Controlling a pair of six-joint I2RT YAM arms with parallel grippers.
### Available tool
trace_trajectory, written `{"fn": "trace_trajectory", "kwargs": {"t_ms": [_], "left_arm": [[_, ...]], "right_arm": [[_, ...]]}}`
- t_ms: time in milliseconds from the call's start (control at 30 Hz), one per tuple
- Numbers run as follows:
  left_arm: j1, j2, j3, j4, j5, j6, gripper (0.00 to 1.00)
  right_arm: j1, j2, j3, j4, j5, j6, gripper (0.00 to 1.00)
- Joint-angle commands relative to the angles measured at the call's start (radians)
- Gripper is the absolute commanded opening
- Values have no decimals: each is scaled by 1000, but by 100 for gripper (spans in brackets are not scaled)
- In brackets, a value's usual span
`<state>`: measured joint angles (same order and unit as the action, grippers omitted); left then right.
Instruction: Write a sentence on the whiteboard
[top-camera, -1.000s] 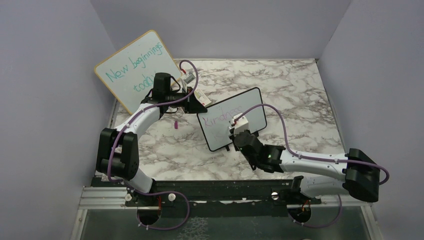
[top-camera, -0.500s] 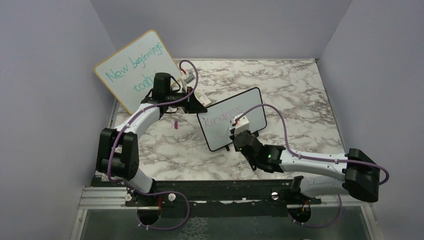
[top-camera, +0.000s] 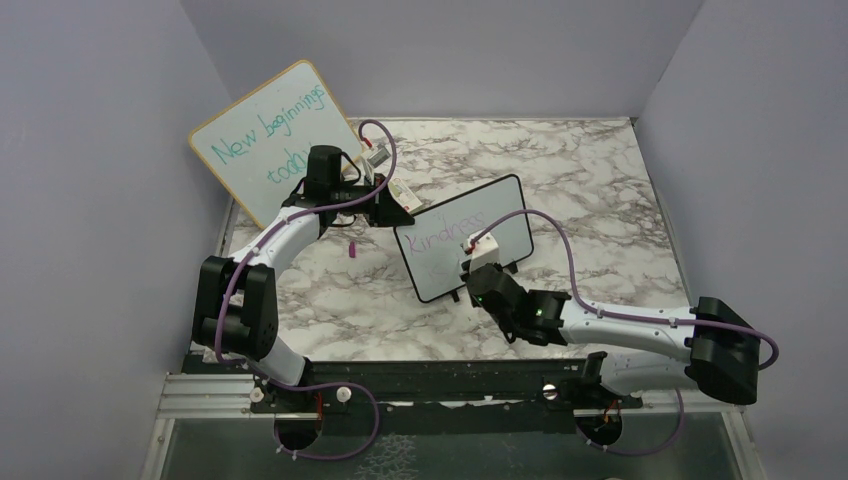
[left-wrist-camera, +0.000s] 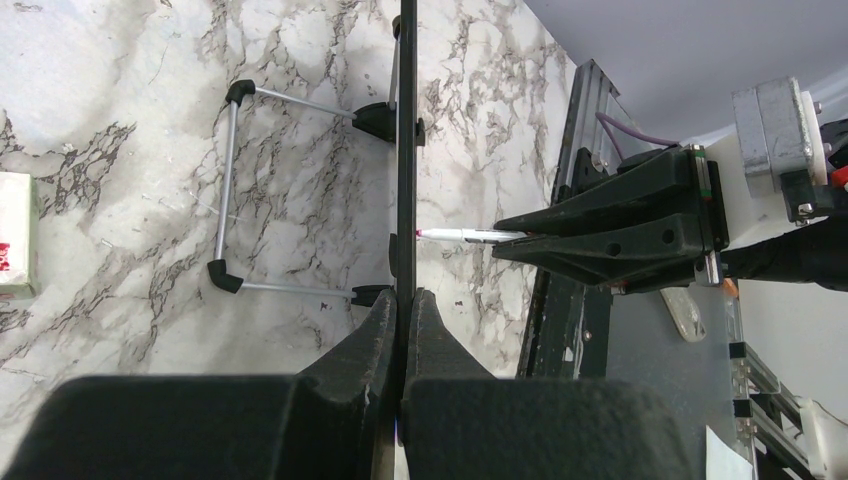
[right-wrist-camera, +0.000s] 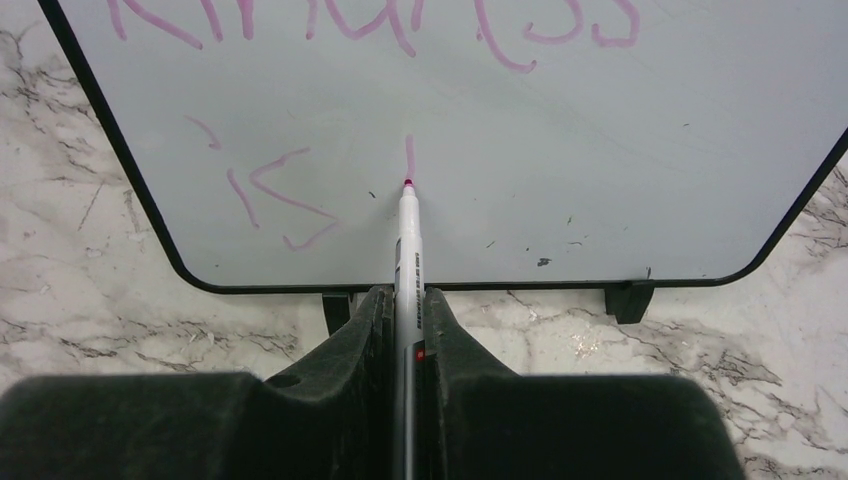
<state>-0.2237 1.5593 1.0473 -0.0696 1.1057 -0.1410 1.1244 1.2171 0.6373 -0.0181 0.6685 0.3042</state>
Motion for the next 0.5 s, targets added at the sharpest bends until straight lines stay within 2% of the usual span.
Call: {"fn": "trace_trajectory", "kwargs": {"t_ms": [0,467], "left_arm": [[-8,25,-17,-71,-62,18,0],[-8,28,-17,-72,-62,18,0]], "right_arm": [[-11,8,4,-65,-39,22,0],[-11,-4,2,-53,-35,21,0]]}}
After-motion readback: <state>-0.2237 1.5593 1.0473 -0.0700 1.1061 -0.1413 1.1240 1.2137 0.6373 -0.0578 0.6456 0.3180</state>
